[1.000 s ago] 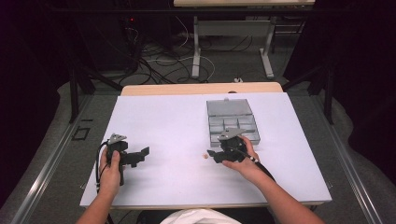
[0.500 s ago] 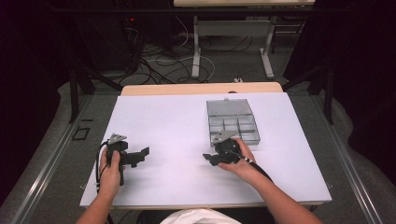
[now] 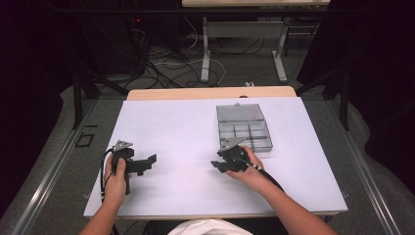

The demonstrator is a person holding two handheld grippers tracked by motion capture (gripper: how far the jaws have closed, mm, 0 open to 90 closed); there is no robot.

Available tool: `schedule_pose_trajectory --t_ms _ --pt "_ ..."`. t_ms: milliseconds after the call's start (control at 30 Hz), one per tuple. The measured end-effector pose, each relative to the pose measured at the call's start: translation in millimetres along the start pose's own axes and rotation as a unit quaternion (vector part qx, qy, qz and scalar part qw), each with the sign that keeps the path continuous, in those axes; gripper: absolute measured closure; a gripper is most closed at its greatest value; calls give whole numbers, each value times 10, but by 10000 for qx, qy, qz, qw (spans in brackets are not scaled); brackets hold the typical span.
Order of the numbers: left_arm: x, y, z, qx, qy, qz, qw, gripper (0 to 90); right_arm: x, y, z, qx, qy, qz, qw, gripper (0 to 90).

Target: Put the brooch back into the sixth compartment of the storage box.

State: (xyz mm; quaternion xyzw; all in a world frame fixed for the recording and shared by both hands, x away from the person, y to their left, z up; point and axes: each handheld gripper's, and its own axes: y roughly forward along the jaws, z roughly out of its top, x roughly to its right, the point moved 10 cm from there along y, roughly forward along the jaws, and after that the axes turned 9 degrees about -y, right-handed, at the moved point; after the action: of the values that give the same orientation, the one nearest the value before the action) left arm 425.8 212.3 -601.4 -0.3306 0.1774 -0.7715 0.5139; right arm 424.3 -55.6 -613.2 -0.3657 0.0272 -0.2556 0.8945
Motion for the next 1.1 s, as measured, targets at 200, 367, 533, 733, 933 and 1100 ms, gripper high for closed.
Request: schedule_pose_trajectory --t_ms 200,367,533,733,933,1100 --pt "-3 -2 1 3 -2 0 10000 15 -11 55 -9 -65 -83 79 9999 591" --pt "-4 -3 2 4 0 2 10000 15 -32 82 -42 -176 5 95 9998 620" --pt "-9 -5 2 4 -3 16 10000 15 -42 107 -52 -182 10 70 9998 646" --pt "-6 -4 7 32 -27 10 10000 15 -56 140 -74 -243 21 92 9997 670" --pt "-6 -7 4 12 -23 8 10000 15 -47 137 -86 -260 59 128 9996 681" --pt "-8 -11 2 -13 -19 10 10000 15 -48 142 -80 -180 101 157 9997 701"
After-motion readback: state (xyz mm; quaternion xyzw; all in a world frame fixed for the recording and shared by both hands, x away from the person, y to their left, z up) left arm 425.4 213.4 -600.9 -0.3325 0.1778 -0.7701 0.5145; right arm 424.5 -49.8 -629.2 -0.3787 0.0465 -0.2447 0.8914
